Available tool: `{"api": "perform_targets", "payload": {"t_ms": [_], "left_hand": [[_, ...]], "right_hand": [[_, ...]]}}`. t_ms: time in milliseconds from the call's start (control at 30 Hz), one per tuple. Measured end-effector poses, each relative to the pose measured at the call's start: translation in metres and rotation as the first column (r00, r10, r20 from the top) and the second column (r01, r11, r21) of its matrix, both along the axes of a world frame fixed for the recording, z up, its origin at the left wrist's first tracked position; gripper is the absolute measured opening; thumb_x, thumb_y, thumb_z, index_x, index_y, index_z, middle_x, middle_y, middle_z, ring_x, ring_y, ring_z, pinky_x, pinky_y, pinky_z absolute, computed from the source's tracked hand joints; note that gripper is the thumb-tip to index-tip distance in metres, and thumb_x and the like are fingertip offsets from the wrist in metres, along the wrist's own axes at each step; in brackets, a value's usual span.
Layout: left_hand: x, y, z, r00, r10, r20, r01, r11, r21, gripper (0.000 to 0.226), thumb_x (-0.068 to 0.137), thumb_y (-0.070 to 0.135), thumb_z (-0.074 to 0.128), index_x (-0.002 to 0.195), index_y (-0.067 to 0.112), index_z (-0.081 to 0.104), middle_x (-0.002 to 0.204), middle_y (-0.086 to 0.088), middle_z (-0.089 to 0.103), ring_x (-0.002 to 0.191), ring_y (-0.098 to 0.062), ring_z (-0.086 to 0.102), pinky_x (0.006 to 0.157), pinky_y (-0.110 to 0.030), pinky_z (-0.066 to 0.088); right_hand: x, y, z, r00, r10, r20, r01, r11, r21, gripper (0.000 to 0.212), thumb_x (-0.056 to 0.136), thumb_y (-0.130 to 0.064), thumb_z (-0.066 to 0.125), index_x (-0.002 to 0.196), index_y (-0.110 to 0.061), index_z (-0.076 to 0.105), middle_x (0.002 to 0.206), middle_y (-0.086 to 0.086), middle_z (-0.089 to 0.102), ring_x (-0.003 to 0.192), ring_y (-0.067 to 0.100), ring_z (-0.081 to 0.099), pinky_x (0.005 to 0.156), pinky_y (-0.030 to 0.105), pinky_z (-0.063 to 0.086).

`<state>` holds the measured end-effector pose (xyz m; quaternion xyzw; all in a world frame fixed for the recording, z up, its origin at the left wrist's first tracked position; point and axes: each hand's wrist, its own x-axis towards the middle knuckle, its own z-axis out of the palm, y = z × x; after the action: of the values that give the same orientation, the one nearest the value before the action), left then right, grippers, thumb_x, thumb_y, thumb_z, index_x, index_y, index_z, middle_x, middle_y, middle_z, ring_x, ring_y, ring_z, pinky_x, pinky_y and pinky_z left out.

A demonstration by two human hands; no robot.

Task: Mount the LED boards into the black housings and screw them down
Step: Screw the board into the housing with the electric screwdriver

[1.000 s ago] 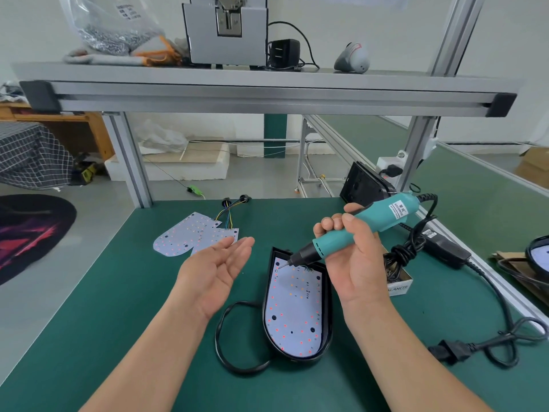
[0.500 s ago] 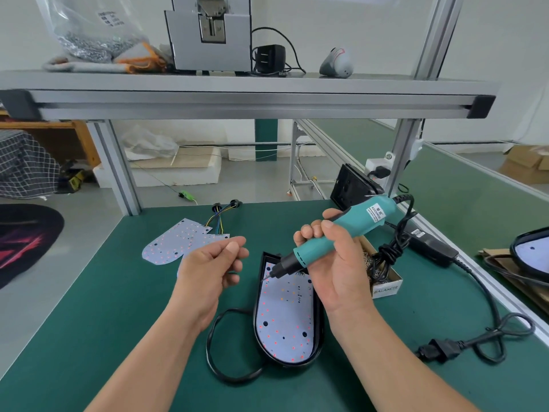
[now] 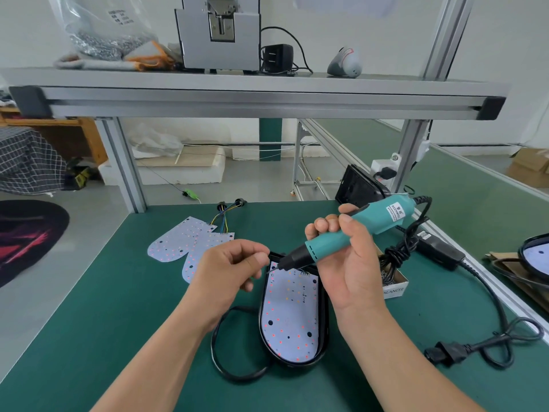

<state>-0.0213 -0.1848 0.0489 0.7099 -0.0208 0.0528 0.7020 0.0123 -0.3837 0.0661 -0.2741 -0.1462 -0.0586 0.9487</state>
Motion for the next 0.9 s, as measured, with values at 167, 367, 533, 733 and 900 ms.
{"api": "perform_targets", "payload": {"t_ms": [167,367,533,733,900], "left_hand": [[-0.0051,-0.0035,0.0044,0.994,-0.1,-0.044,0.094,0.988,-0.12,0.019,0.093,-0.003,0.075,0.09,0.014,0.084,0.089,-0.015,0.079,0.07,-0.015,0.07,0.061,-0.024,0.058],[-0.0075,-0.0045,0.0057,0.991,-0.113,-0.077,0.103,0.987,-0.123,0.014,0.093,-0.004,0.073,0.094,0.007,0.08,0.096,-0.019,0.08,0.077,-0.018,0.075,0.059,-0.023,0.057],[-0.0086,-0.0061,0.0057,0.987,-0.132,-0.091,0.118,0.982,-0.146,0.017,0.094,-0.005,0.073,0.092,0.01,0.082,0.098,-0.019,0.08,0.079,-0.021,0.076,0.061,-0.024,0.058],[-0.01,-0.0057,0.0073,0.984,-0.15,-0.097,0.131,0.974,-0.184,0.02,0.094,-0.005,0.072,0.09,0.012,0.083,0.098,-0.021,0.08,0.081,-0.022,0.077,0.063,-0.024,0.059],[-0.0094,-0.0052,0.0055,0.985,-0.143,-0.094,0.128,0.98,-0.15,0.022,0.094,-0.005,0.073,0.089,0.013,0.083,0.097,-0.019,0.08,0.081,-0.021,0.077,0.064,-0.024,0.059]], "right_hand": [[0.0002,-0.0065,0.0078,0.999,-0.031,0.005,0.031,0.998,0.049,0.011,0.096,-0.011,0.058,0.101,-0.019,0.063,0.077,0.001,0.05,0.076,0.02,0.058,0.09,0.038,0.053],[-0.0006,-0.0072,0.0094,0.999,-0.042,0.01,0.042,0.997,0.057,0.011,0.098,-0.01,0.055,0.102,-0.018,0.061,0.077,0.0,0.05,0.076,0.019,0.056,0.091,0.037,0.052],[-0.0009,-0.0077,0.0095,0.999,-0.034,0.003,0.034,0.998,0.051,0.011,0.099,-0.01,0.055,0.101,-0.018,0.062,0.076,0.0,0.051,0.075,0.019,0.058,0.092,0.038,0.053],[-0.001,-0.0091,0.0106,0.999,-0.049,-0.019,0.05,0.997,0.06,0.01,0.096,-0.011,0.057,0.101,-0.018,0.062,0.076,0.001,0.049,0.075,0.019,0.058,0.092,0.038,0.053],[-0.0009,-0.0088,0.0096,0.998,-0.054,-0.013,0.054,0.998,0.038,0.01,0.095,-0.011,0.058,0.101,-0.018,0.061,0.076,0.001,0.049,0.075,0.019,0.057,0.091,0.038,0.052]]}}
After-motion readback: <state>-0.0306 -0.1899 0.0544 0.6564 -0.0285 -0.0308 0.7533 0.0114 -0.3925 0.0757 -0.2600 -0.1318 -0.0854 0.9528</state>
